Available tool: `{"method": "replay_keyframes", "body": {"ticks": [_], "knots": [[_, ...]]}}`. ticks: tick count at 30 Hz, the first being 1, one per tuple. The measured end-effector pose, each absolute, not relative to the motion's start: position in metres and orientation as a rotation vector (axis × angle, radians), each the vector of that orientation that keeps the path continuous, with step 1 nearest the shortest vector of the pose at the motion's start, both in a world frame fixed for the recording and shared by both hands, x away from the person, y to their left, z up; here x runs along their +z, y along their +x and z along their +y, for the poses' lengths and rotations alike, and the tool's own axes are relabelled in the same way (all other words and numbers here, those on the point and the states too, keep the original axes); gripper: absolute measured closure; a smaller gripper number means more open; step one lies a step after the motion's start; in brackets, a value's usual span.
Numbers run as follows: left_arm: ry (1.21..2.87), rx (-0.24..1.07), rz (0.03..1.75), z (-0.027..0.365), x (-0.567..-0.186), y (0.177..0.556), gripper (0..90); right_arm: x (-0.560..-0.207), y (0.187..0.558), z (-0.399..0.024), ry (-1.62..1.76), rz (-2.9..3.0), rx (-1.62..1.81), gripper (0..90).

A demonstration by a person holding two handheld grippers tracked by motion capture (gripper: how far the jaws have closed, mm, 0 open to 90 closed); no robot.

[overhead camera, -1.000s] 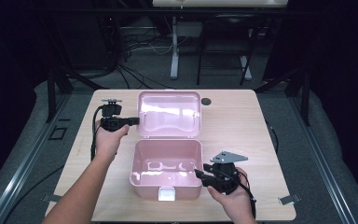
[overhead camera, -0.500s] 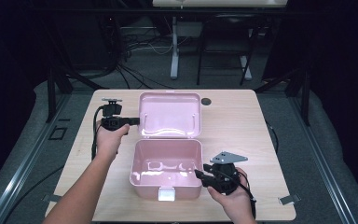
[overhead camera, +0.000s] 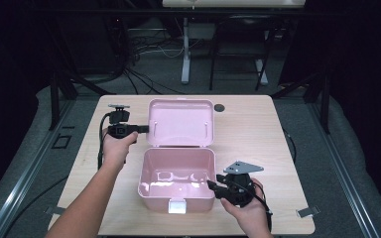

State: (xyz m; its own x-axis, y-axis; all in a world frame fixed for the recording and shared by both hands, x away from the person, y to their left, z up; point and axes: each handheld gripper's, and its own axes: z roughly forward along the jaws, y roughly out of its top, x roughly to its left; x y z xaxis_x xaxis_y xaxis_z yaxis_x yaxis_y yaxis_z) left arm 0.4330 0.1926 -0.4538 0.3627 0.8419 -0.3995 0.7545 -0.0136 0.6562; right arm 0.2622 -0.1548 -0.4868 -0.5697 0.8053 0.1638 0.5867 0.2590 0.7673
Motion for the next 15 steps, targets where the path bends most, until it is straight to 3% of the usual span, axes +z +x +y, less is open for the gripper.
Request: {"method": "replay_keyframes", "body": {"ticks": [15], "knots": [[1.770,0.117,1.434,0.1906,-0.4581,0.4361,86.0,-0.4876,0.2616,-0.1555,1.293,2.270,1.220,60.3]]}}
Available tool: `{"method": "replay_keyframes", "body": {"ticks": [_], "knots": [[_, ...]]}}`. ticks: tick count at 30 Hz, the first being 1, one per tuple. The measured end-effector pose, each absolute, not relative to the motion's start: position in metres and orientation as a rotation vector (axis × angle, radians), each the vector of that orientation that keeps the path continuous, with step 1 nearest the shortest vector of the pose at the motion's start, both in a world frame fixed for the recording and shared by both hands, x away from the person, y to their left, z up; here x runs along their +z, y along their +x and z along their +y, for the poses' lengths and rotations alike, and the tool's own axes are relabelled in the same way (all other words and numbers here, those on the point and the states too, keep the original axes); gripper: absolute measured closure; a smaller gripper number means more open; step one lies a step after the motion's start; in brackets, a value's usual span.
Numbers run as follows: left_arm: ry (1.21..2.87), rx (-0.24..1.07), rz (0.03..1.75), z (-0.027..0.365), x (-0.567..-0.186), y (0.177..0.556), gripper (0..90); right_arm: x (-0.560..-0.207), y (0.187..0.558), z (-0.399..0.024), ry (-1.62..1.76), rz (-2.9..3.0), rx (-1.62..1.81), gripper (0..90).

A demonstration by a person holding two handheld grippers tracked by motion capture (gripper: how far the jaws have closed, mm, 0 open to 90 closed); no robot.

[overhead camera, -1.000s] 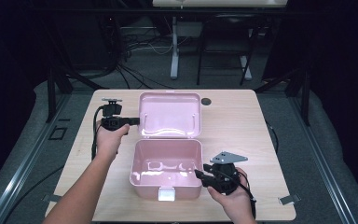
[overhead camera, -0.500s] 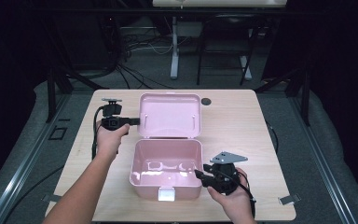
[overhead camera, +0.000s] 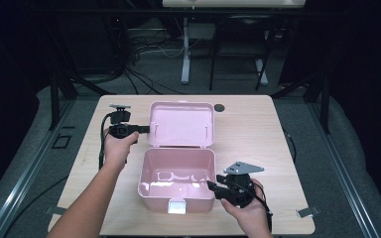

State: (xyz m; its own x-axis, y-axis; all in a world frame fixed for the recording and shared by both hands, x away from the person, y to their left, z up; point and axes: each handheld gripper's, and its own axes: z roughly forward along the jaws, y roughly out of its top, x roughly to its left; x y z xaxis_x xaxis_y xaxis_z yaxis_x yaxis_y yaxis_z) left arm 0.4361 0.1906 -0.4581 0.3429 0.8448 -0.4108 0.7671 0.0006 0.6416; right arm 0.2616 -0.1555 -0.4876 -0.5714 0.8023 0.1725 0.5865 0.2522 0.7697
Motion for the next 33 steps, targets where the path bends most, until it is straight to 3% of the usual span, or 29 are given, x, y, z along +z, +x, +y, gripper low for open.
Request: {"method": "replay_keyframes", "body": {"ticks": [27,33], "knots": [[1.776,0.083,1.452,0.195,-0.470,0.435,87.6,-0.488,0.261,-0.156,1.296,2.267,1.221,60.3],[1.768,0.062,1.422,0.195,-0.466,0.431,75.3,-0.488,0.261,-0.157,1.286,2.260,1.233,59.5]]}}
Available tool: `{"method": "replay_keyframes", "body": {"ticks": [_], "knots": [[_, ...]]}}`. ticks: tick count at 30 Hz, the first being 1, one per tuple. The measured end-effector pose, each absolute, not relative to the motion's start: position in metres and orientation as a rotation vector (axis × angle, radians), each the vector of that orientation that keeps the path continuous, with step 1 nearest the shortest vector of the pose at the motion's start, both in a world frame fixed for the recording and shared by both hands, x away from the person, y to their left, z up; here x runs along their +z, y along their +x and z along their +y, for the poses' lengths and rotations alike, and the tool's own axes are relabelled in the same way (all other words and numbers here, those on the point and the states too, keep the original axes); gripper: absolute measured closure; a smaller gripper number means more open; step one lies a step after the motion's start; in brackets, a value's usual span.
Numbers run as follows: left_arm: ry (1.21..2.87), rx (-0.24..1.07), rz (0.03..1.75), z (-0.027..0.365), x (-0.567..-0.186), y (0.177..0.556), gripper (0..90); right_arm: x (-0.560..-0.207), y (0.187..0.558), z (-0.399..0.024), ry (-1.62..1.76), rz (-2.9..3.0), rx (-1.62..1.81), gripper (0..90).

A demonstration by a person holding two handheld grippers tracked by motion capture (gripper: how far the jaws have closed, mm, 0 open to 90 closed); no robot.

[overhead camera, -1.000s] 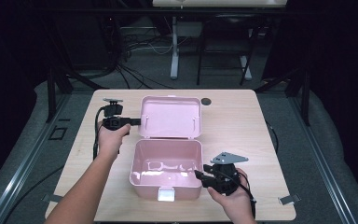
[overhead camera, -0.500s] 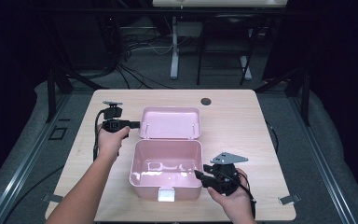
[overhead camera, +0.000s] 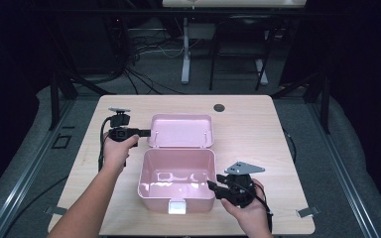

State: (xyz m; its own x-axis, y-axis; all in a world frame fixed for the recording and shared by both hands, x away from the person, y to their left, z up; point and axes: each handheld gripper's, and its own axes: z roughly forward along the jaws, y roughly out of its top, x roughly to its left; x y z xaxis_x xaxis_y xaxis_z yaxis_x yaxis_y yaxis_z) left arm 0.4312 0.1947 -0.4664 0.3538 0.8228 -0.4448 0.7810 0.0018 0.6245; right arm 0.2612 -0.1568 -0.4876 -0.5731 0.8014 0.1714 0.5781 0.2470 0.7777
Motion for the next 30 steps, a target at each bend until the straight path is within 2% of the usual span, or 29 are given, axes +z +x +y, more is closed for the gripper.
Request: {"method": "replay_keyframes", "body": {"ticks": [4,6,18,30], "knots": [[1.777,0.091,1.400,0.193,-0.461,0.424,66.5,-0.486,0.261,-0.158,1.279,2.273,1.227,59.5],[1.782,0.104,1.384,0.193,-0.459,0.419,65.0,-0.485,0.260,-0.158,1.277,2.275,1.231,59.6],[1.816,0.147,1.342,0.204,-0.456,0.397,64.3,-0.478,0.259,-0.166,1.282,2.238,1.255,58.7],[1.850,0.208,1.299,0.233,-0.463,0.356,62.8,-0.470,0.259,-0.176,1.293,2.201,1.274,56.8]]}}
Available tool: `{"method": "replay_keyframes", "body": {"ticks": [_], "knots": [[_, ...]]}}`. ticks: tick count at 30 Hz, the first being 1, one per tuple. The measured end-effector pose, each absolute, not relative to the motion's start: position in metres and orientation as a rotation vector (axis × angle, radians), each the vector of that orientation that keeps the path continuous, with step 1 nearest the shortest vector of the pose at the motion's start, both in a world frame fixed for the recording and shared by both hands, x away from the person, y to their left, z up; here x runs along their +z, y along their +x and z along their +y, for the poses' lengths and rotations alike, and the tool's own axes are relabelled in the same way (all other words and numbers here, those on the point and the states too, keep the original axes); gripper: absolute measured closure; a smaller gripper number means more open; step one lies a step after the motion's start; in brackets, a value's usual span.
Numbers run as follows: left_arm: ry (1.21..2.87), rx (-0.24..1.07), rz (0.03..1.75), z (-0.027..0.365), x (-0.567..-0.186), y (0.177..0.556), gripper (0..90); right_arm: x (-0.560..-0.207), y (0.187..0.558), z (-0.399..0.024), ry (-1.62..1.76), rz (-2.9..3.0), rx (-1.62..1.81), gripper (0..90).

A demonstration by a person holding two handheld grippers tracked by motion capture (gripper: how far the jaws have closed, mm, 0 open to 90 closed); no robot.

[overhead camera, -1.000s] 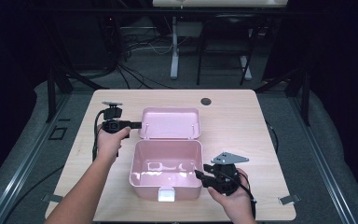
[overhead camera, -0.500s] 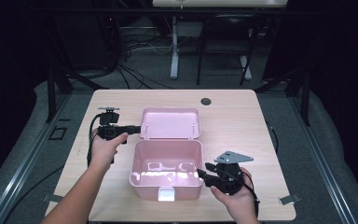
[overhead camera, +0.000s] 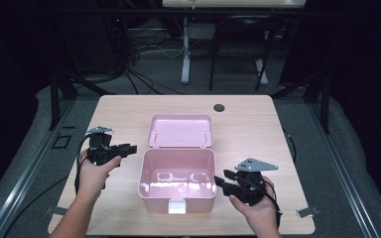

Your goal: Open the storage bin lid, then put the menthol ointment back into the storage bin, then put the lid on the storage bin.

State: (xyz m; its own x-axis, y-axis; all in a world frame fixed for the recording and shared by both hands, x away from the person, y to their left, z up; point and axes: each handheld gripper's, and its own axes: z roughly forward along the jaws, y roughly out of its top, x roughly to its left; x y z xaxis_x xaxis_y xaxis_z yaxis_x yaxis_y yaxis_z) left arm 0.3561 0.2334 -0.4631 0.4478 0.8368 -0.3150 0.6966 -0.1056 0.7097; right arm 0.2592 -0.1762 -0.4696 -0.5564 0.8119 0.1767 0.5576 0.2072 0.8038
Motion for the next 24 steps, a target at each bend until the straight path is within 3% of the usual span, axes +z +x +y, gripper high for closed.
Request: {"method": "replay_keyframes", "body": {"ticks": [24], "knots": [[1.901,0.257,1.239,0.246,-0.471,0.314,57.4,-0.449,0.273,-0.185,1.247,2.234,1.176,55.1]]}}
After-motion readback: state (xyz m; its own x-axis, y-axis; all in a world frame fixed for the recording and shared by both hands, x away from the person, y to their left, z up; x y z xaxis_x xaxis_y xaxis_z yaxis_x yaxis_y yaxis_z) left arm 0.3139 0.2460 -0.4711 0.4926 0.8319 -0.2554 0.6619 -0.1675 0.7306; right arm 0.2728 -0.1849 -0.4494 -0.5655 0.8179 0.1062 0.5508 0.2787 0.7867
